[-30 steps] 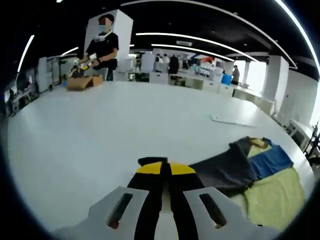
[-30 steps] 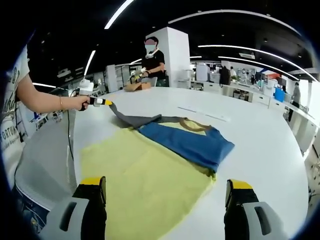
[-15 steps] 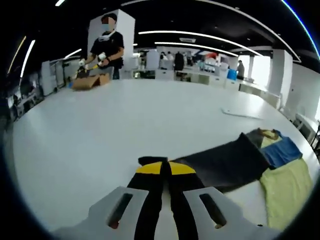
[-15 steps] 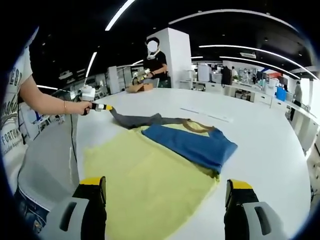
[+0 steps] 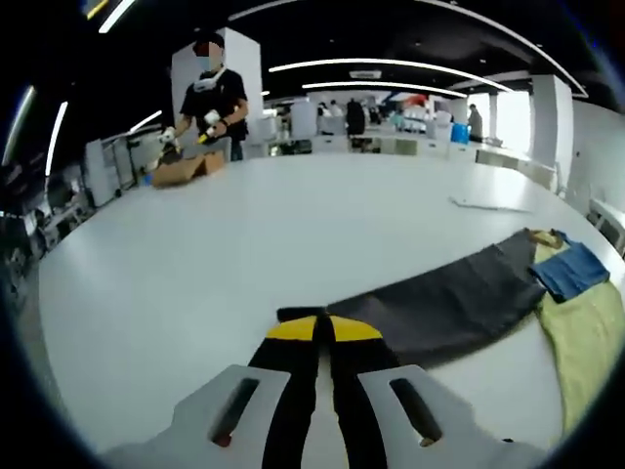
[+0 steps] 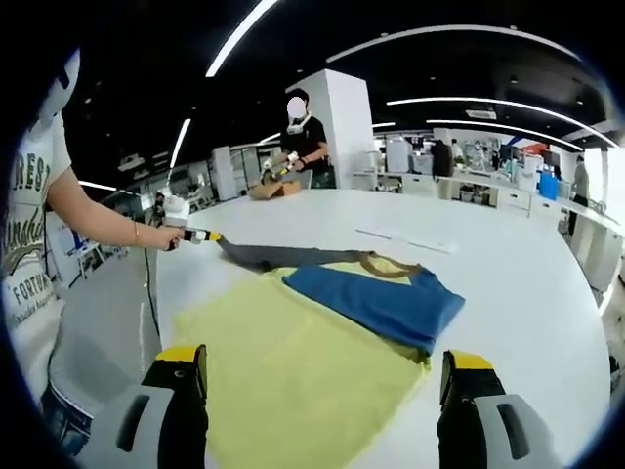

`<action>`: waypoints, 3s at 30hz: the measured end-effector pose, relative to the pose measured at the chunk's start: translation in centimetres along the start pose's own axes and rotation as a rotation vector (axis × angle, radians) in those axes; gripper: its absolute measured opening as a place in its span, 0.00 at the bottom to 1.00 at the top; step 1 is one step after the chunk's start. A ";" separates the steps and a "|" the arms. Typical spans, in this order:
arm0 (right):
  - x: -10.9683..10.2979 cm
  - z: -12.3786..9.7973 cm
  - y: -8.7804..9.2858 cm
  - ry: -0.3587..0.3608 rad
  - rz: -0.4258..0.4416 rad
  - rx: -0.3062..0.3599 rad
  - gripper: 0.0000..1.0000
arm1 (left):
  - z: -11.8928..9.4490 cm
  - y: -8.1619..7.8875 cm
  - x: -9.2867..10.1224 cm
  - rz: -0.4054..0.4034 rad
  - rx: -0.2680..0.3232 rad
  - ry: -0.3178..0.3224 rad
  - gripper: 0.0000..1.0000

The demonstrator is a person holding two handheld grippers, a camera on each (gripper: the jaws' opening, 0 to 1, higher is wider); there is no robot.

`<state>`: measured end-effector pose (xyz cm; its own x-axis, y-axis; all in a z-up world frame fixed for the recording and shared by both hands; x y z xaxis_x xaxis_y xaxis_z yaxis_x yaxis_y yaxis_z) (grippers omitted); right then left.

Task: Fold the garment on the visible template until the final outline fits inside the template.

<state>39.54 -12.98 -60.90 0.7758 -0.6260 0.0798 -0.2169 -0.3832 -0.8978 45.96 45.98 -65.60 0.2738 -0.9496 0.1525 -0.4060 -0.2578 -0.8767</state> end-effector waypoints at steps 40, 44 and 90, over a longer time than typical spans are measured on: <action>-0.5 -0.4 1.0 0.007 0.014 -0.050 0.99 | 0.4 3.9 -0.9 -0.134 -0.125 -0.106 0.20; -0.6 -0.3 1.1 0.007 0.008 -0.058 0.98 | 0.4 3.7 -0.9 -0.153 -0.135 -0.124 0.17; -1.1 -0.3 1.4 0.010 -0.019 -0.056 0.99 | -0.4 -1.2 6.2 0.066 -0.138 0.073 0.00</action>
<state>38.21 -13.05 -62.15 0.7741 -0.6250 0.1009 -0.2354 -0.4322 -0.8705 47.81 40.33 -63.43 0.1802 -0.9745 0.1340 -0.5382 -0.2117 -0.8158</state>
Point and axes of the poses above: the point that each gripper's makers call its tool centre point, and the gripper's own axes: z roughly forward along the fingers, x roughly to its right, y roughly out of its underside, the point moved 8 cm from there along -z, roughly backward along the fingers, and after that the axes turned 13 degrees about -z, right-handed, at the moved point
